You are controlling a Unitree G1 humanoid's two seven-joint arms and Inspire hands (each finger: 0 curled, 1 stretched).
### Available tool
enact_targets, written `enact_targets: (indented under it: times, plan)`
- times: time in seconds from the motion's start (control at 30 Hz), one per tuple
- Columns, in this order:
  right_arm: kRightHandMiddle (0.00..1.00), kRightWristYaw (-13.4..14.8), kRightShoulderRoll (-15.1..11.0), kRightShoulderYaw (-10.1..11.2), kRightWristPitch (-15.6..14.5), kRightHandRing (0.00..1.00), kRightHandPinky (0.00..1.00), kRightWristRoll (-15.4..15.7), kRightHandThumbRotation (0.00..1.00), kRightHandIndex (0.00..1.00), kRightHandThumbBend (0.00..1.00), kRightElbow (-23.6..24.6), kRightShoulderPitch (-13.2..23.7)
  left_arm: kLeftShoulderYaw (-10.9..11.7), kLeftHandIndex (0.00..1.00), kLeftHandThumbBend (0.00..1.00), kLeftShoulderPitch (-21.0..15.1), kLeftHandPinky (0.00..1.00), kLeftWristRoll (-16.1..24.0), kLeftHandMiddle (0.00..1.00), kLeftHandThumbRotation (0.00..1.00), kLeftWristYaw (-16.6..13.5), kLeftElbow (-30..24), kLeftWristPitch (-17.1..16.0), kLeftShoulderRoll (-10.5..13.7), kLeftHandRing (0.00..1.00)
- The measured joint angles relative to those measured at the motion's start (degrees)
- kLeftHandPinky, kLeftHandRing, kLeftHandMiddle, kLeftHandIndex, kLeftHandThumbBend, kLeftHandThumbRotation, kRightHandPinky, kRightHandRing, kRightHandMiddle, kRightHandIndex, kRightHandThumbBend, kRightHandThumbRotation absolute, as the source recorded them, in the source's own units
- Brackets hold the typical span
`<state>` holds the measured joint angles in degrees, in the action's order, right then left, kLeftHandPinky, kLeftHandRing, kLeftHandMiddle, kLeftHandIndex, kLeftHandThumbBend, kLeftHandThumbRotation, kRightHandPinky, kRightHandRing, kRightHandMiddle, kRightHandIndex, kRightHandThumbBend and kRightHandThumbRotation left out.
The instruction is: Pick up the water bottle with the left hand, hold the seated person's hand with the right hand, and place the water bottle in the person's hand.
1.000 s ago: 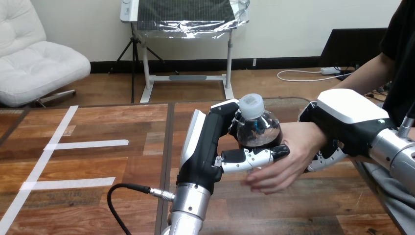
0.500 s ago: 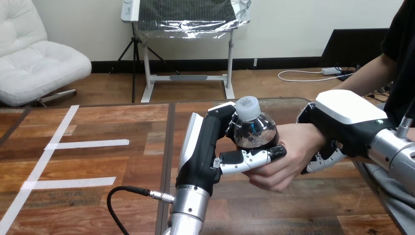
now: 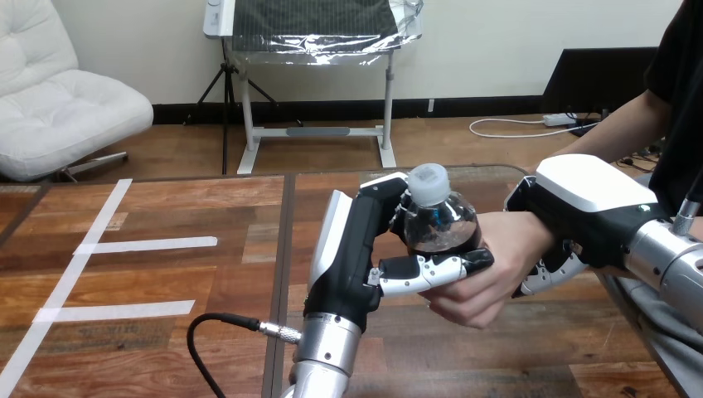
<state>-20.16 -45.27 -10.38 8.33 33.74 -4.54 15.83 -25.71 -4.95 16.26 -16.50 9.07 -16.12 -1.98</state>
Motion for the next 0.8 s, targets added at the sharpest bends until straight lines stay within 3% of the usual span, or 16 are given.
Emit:
enact_targets:
  times: [0.8]
  plan:
    - [0.27, -0.5, 0.0, 0.1, -0.9, 0.2, 0.15, -0.1, 0.0, 0.3, 0.75, 0.0, 0.0, -0.3, 0.48, 0.61, -0.6, 0.4, -0.1, 0.44, 0.0, 0.0, 0.0, 0.1, 0.0, 0.4]
